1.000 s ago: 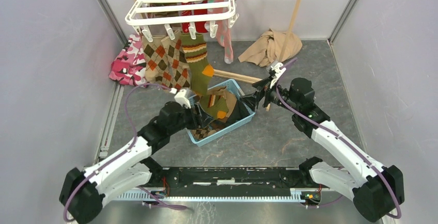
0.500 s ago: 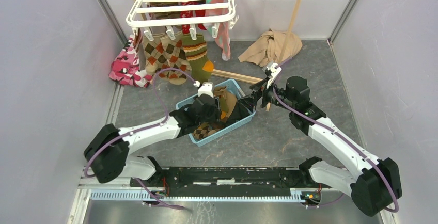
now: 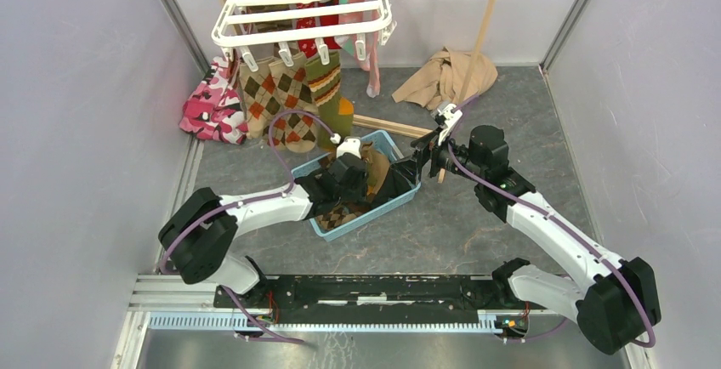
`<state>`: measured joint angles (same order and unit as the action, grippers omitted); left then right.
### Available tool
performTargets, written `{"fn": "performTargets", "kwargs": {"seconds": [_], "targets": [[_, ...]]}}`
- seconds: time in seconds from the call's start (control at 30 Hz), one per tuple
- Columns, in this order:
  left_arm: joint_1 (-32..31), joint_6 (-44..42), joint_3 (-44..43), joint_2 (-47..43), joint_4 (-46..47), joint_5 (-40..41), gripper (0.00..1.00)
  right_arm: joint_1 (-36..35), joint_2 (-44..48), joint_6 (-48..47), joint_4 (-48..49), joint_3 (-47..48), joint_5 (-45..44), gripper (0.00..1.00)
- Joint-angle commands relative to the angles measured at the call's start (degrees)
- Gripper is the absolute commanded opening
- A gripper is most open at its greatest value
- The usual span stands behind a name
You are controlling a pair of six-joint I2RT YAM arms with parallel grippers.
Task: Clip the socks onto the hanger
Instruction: Pick up the sock from the bin.
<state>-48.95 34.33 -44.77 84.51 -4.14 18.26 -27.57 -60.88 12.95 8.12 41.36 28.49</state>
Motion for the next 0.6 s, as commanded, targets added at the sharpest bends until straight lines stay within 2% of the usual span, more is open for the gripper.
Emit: {"fn": "performTargets", "kwargs": {"seconds": [0.0,0.07,0.13,0.33,0.57], "targets": [[-0.16,-2.31,-2.75,2.13,1.16,-0.28,0.39,0.27,-0.29,-0.78,2.51,0.12,0.95,0.98],[-0.16,-2.41,-3.48,2.13,0.43,-0.33,0.25,0.24,-0.3,-0.9,2.43,0.29,0.96,0.98],[-0.18,-2.91,-4.53,1.06,-1.0,-0.44,0.19,0.26,-0.2,-1.06,2.26,0.38,1.04,0.98],[-0.18,-7.01,-5.28,-6.8,-4.2,-3.16,0.12,0.34,-0.53,-1.26,2.14,0.53,1.08,0.98],[-0.18,-18.36,-1.25,-21.11,-6.02,-7.85,0.09,0.22,-2.09,0.8,3.47,1.35,2.39,0.98]]}}
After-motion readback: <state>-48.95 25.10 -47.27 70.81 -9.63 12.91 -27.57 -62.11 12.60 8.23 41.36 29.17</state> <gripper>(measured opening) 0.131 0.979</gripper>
